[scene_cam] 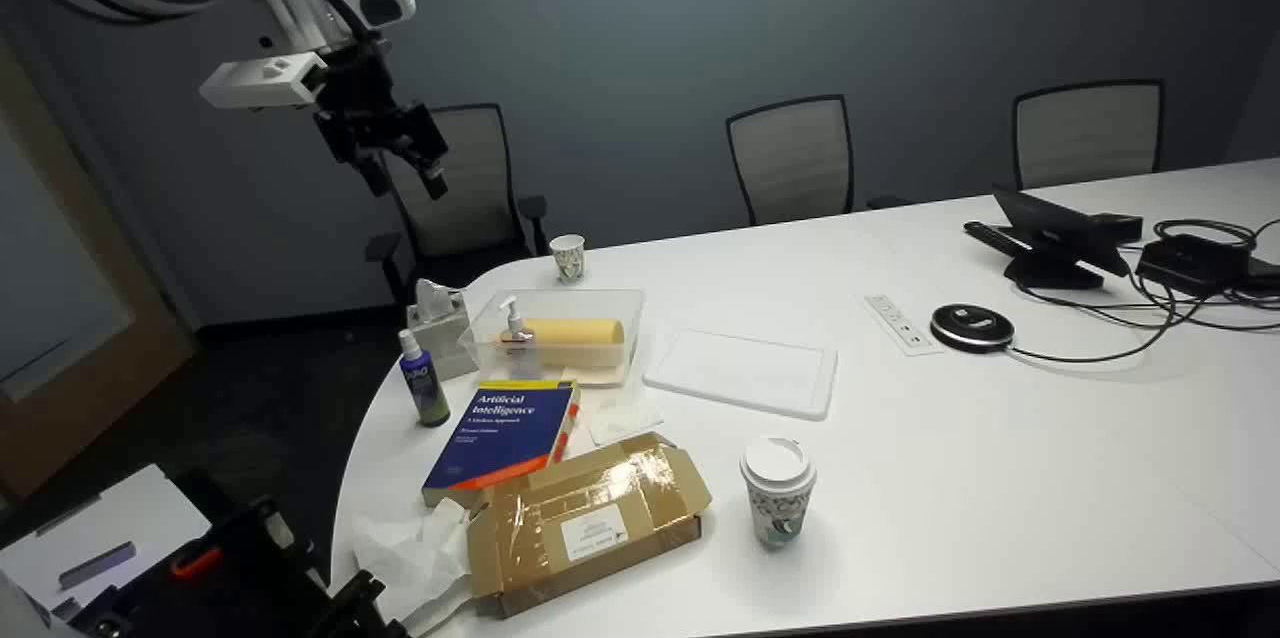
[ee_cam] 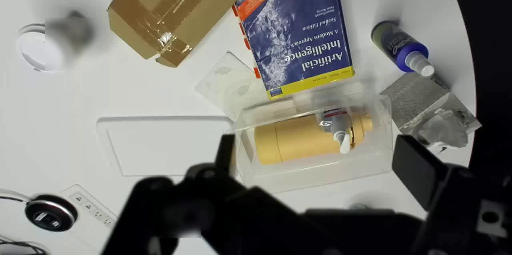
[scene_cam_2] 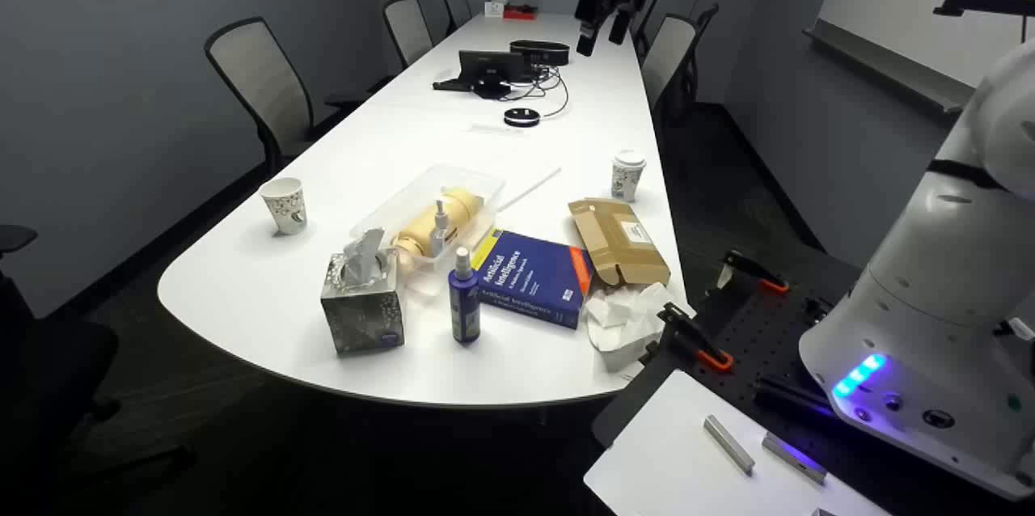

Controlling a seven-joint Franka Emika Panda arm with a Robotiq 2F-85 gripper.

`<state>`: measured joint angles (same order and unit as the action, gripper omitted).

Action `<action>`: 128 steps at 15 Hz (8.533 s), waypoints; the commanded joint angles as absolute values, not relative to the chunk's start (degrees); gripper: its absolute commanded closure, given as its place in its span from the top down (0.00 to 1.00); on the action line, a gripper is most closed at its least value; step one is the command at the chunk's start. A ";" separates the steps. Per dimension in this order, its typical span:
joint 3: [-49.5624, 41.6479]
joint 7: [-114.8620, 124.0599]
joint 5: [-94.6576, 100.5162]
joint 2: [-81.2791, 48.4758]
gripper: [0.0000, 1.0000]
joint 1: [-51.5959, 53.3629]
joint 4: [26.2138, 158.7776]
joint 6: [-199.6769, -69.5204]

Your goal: Open the cardboard box

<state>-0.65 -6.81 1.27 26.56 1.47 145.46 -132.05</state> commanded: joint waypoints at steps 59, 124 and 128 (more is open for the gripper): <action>-16.13 44.23 19.76 -46.49 0.01 7.57 104.41 -125.85; -11.21 4.41 2.37 -16.03 0.45 -12.35 134.79 -148.15; -10.76 6.48 2.80 -14.78 0.73 -9.69 131.53 -144.62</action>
